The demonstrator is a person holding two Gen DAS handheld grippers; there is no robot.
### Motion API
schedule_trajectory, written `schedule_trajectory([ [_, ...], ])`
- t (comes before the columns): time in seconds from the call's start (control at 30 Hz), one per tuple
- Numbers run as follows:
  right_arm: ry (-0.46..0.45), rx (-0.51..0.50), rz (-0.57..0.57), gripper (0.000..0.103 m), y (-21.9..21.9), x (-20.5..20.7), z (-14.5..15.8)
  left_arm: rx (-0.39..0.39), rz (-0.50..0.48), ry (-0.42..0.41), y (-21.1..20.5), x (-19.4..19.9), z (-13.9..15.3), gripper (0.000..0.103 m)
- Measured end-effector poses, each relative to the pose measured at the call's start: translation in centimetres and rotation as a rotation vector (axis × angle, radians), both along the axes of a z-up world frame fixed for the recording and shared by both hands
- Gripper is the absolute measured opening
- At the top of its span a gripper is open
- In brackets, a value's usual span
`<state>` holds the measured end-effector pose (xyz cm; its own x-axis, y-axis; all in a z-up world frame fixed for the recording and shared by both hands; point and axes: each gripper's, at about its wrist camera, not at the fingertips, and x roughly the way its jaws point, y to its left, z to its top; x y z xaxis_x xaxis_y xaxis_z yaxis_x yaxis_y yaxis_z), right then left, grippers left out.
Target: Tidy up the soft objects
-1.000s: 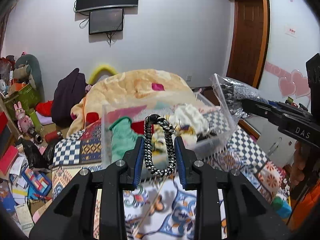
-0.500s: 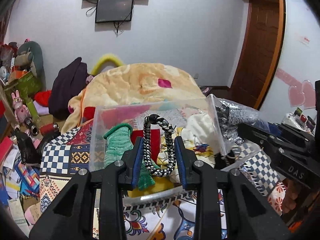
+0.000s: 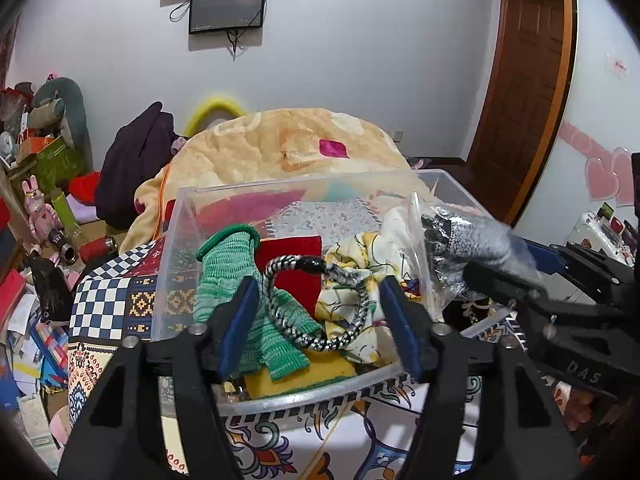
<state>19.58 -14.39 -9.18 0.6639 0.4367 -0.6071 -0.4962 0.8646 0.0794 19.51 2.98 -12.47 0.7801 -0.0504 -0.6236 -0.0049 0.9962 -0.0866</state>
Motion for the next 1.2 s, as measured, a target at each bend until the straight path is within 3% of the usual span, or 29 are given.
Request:
schedule_trajectory([
  [0.03,-0.003,0.001,-0.002,0.072,0.0,-0.1,0.0,0.0,0.0,-0.005,0.0,-0.2,0.1,0.07],
  [0.07,-0.009,0.003,-0.003,0.073,-0.1,-0.2,0.2,0.001,0.0,-0.01,-0.1,-0.3,0.2,0.071],
  [0.33,-0.054,0.019,-0.01,0.074,-1.0,-1.1,2.1,-0.024,0.002,-0.068,0.3,-2.7,2.5,0.071],
  [0.8,-0.253,0.133,-0.012,0.077,-3.6,-6.6,9.6,-0.038,-0.002,-0.332,-0.2,-10.4,11.6,0.072],
  [0.97,-0.316,0.159,-0.003,0.08,-4.0,-8.6,11.5,-0.023,-0.002,-0.386,-0.7,-12.6,13.5,0.075],
  [1.1,-0.352,0.176,-0.008,0.085,-4.0,-9.8,12.3,-0.025,-0.002,-0.415,-0.6,-14.0,14.1,0.089],
  [1.2,-0.37,0.187,-0.011,0.094,-4.2,-10.4,12.5,-0.023,-0.007,-0.427,-0.7,-14.7,14.4,0.09],
])
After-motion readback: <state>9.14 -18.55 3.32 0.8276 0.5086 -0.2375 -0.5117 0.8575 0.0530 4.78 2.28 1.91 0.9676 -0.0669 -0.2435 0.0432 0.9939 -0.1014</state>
